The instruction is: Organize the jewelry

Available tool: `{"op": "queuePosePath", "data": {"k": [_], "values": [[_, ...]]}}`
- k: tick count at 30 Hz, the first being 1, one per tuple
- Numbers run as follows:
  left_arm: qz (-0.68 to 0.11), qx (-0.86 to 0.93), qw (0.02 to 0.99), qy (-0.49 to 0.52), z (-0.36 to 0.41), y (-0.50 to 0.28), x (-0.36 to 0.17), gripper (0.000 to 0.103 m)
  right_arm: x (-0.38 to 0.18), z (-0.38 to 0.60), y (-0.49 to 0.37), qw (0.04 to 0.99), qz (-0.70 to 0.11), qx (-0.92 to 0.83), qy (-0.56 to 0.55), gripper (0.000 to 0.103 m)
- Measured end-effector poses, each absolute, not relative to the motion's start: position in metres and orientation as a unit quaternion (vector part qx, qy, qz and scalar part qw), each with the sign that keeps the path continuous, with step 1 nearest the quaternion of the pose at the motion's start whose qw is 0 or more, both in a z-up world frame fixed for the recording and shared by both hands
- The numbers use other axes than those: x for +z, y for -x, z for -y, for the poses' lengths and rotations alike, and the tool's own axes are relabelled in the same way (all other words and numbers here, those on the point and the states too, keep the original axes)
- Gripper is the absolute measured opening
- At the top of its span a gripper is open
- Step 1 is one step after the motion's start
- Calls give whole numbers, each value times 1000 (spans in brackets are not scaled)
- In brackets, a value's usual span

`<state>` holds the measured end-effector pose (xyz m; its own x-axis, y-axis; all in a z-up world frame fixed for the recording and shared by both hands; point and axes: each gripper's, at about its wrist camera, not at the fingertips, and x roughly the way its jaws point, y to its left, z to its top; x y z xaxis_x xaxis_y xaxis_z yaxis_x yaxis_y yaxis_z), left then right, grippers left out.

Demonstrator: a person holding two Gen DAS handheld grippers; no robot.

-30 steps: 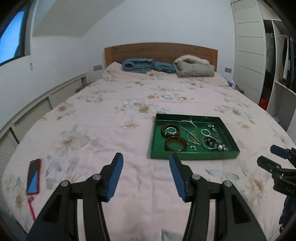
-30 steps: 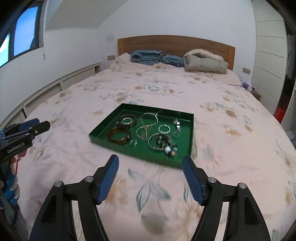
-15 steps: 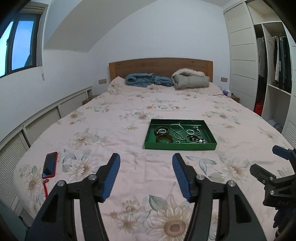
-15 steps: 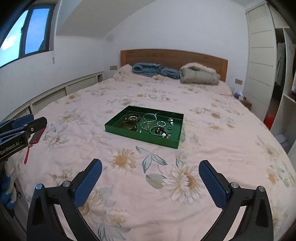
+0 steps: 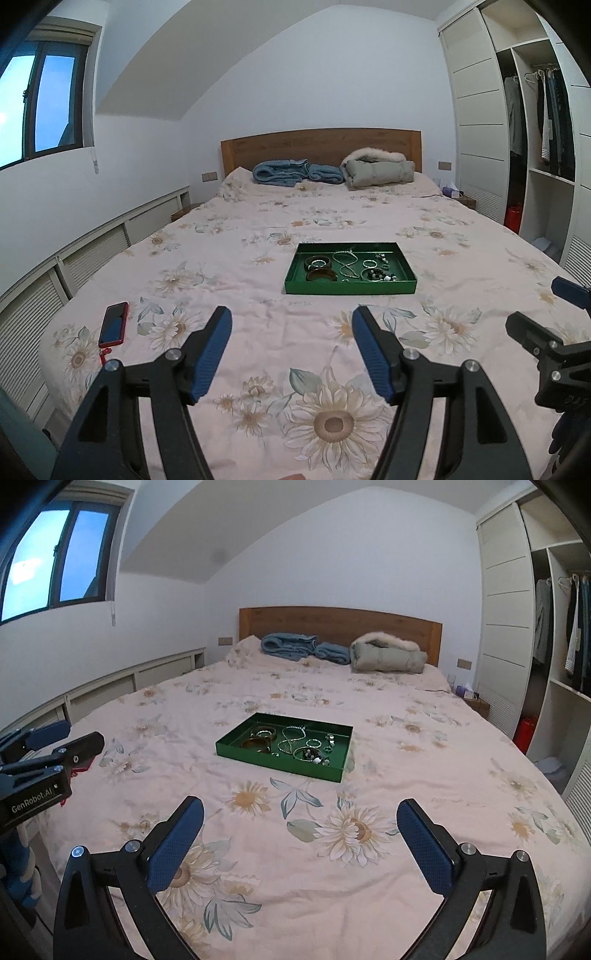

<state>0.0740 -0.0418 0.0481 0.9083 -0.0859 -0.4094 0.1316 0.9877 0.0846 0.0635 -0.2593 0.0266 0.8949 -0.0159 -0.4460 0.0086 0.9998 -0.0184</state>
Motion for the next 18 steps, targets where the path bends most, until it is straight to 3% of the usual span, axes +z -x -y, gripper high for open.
{"op": "queuePosePath", "data": {"k": [18], "values": [[-214, -58, 973, -60, 44, -59, 33, 66, 11, 263, -43, 972, -234, -14, 1, 103]]}}
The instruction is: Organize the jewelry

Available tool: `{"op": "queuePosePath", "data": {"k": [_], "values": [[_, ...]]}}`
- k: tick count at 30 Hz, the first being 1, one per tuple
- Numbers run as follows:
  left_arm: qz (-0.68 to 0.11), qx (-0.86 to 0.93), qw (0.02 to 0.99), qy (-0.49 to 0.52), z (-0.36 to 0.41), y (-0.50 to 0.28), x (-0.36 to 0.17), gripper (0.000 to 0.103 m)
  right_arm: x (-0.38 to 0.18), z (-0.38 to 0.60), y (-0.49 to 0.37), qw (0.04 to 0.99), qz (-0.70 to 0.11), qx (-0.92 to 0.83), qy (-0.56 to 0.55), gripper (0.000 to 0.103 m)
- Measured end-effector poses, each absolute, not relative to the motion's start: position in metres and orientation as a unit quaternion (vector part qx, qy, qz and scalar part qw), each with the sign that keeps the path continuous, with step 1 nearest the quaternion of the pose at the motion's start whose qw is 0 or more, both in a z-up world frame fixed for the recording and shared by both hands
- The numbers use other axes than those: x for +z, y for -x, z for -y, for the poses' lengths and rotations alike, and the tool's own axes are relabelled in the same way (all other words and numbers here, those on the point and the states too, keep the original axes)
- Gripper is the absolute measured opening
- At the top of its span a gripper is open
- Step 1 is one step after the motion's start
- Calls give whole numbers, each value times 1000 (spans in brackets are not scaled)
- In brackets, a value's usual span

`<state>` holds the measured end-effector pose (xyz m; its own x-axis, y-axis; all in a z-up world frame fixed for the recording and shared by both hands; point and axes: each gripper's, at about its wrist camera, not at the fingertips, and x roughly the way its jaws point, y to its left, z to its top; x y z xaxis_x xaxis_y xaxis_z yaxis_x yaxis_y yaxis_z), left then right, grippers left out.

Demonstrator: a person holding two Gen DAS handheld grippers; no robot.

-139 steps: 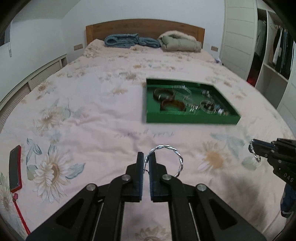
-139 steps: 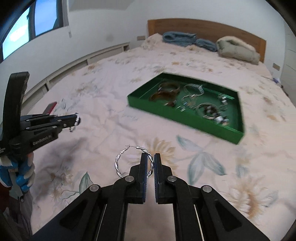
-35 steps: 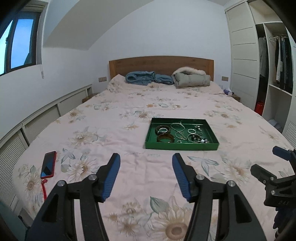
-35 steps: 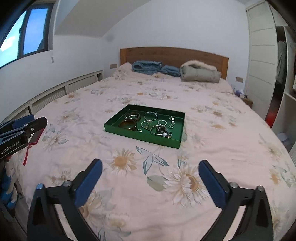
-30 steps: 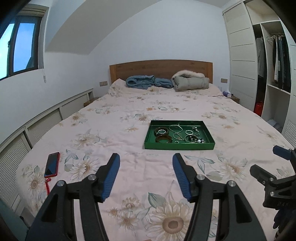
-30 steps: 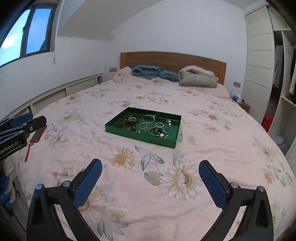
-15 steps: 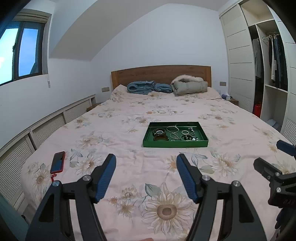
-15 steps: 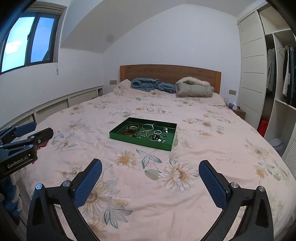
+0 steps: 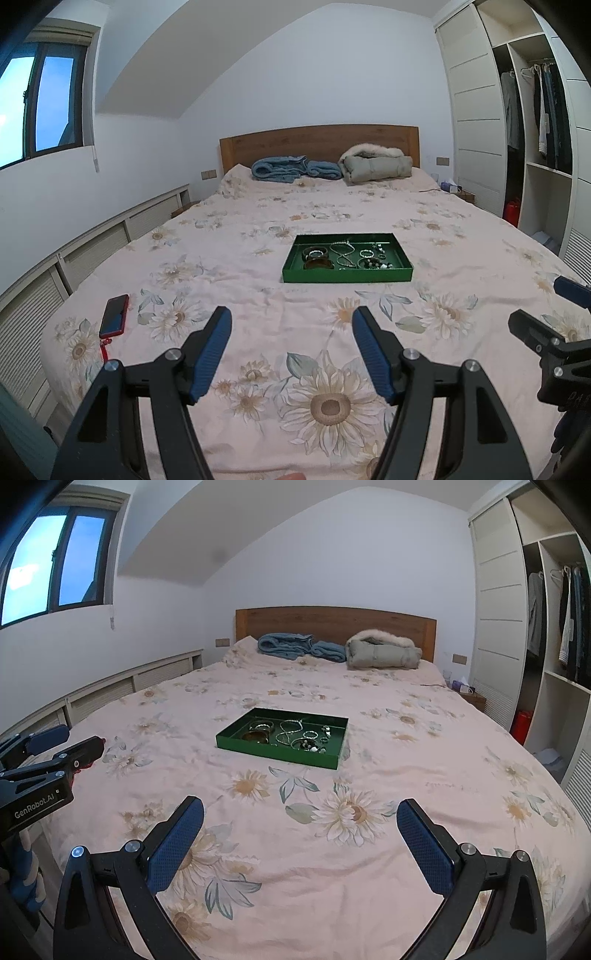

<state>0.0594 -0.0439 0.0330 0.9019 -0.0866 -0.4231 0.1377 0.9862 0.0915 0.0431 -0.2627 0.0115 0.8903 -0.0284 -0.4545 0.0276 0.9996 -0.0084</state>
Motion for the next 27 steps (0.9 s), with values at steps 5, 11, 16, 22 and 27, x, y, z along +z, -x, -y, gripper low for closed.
{"op": "queuePosePath", "data": {"k": [5, 11, 16, 22, 27], "values": [[-226, -58, 971, -61, 45, -65, 23, 66, -2, 264, -48, 968, -251, -19, -4, 103], [-241, -57, 967, -64, 48, -75, 11, 66, -13, 265, -54, 964, -265, -20, -5, 103], [-253, -52, 964, -67, 50, -85, 0, 66, -17, 266, -59, 962, -274, -23, -5, 103], [-264, -51, 961, -72, 53, -92, -11, 66, -18, 268, -64, 958, -285, -30, -8, 103], [-273, -53, 958, -73, 56, -96, -16, 66, -18, 268, -66, 957, -286, -35, -6, 103]]}}
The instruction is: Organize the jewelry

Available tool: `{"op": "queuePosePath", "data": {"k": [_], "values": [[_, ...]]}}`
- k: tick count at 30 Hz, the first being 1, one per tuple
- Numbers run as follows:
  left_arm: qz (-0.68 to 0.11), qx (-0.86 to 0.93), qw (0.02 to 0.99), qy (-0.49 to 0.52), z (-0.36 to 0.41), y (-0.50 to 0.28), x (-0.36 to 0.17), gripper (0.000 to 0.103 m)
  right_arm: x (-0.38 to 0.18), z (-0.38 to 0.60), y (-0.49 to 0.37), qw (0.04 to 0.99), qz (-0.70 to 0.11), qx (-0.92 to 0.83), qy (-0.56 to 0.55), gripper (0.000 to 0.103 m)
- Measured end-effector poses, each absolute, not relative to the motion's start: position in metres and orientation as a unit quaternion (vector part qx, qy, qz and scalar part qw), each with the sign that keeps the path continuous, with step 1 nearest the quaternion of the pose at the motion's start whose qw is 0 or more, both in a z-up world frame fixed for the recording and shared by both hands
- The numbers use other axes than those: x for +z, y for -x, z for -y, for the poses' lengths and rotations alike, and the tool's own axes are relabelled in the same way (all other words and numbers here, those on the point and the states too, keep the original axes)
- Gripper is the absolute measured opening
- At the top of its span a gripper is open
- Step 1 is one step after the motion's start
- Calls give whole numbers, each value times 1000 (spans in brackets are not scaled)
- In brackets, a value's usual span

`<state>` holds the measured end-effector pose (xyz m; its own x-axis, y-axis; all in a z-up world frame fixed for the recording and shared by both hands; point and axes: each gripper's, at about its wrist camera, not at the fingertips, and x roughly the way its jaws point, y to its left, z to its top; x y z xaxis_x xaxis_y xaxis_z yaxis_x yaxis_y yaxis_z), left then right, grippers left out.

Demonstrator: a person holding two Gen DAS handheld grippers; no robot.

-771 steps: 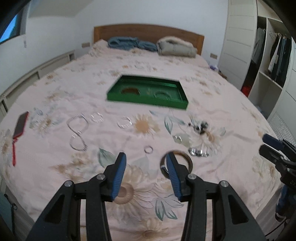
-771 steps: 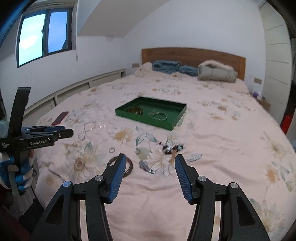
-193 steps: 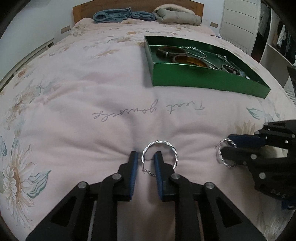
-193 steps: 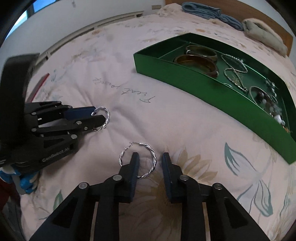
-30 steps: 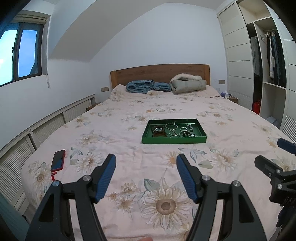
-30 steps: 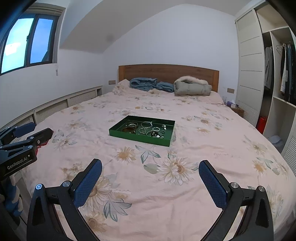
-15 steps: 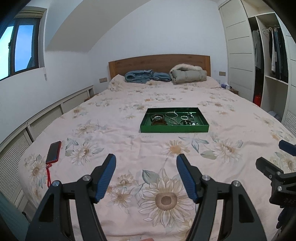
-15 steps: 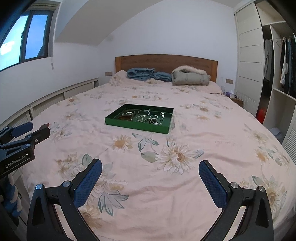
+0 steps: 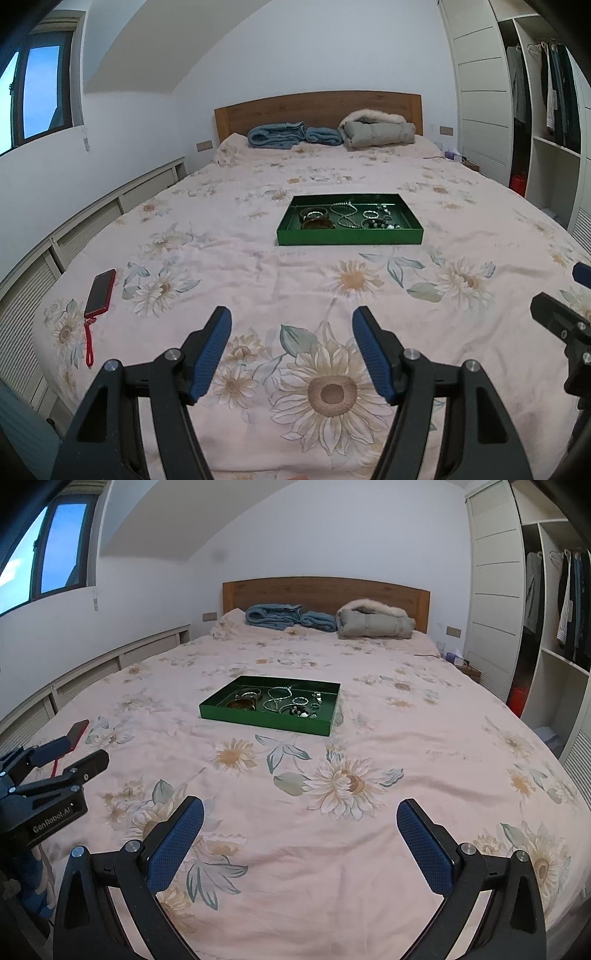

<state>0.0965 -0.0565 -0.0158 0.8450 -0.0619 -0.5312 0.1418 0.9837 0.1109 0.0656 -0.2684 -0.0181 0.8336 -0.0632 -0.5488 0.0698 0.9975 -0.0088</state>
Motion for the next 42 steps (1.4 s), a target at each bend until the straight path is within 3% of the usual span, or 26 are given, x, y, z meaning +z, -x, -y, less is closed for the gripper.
{"op": "queuePosePath", "data": {"k": [42], "values": [[-305, -43, 949, -68, 47, -112, -37, 67, -44, 282, -79, 945, -318, -79, -2, 103]]}}
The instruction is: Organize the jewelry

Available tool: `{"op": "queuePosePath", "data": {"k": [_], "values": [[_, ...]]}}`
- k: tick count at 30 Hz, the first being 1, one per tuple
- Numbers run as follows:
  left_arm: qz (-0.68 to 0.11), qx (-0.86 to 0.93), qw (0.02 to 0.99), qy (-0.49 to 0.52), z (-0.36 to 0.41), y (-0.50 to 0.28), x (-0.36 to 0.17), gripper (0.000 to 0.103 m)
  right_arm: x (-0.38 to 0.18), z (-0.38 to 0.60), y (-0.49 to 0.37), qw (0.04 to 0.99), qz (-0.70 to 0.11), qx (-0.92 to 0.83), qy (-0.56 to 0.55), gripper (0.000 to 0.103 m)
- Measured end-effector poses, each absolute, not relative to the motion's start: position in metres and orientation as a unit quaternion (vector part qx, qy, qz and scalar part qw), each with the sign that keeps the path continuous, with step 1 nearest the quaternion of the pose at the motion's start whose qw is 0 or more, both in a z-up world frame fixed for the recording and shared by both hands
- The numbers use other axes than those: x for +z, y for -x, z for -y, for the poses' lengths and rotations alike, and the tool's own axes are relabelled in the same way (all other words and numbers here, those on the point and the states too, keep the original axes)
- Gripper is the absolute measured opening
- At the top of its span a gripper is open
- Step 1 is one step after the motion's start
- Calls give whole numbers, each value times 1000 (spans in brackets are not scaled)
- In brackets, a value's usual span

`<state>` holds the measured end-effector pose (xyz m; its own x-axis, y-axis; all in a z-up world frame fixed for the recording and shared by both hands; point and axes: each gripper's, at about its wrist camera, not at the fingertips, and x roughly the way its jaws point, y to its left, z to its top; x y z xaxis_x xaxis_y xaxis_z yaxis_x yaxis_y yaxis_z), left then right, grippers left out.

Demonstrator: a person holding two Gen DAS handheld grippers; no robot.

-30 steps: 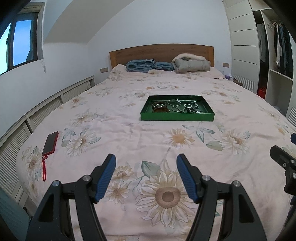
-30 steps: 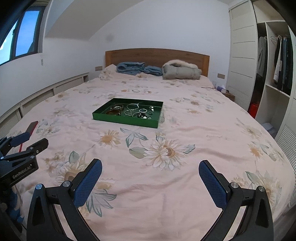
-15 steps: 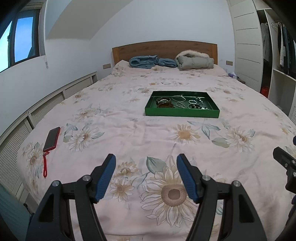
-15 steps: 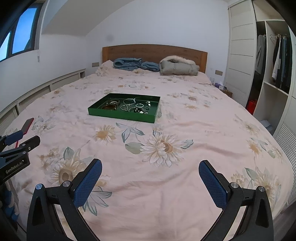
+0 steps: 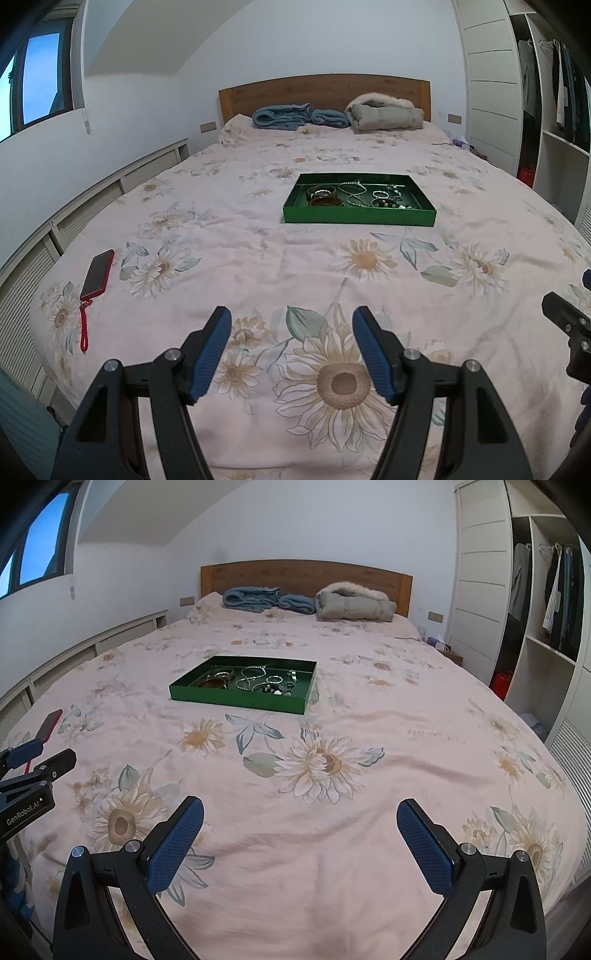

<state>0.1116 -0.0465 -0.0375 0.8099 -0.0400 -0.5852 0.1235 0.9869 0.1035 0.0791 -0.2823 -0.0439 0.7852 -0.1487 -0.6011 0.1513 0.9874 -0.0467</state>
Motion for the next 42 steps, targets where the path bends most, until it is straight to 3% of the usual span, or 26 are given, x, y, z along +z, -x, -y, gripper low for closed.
{"op": "queuePosePath", "data": {"k": [42], "values": [[-312, -47, 946, -73, 51, -114, -43, 67, -50, 282, -79, 942, -325, -82, 0, 103]]}}
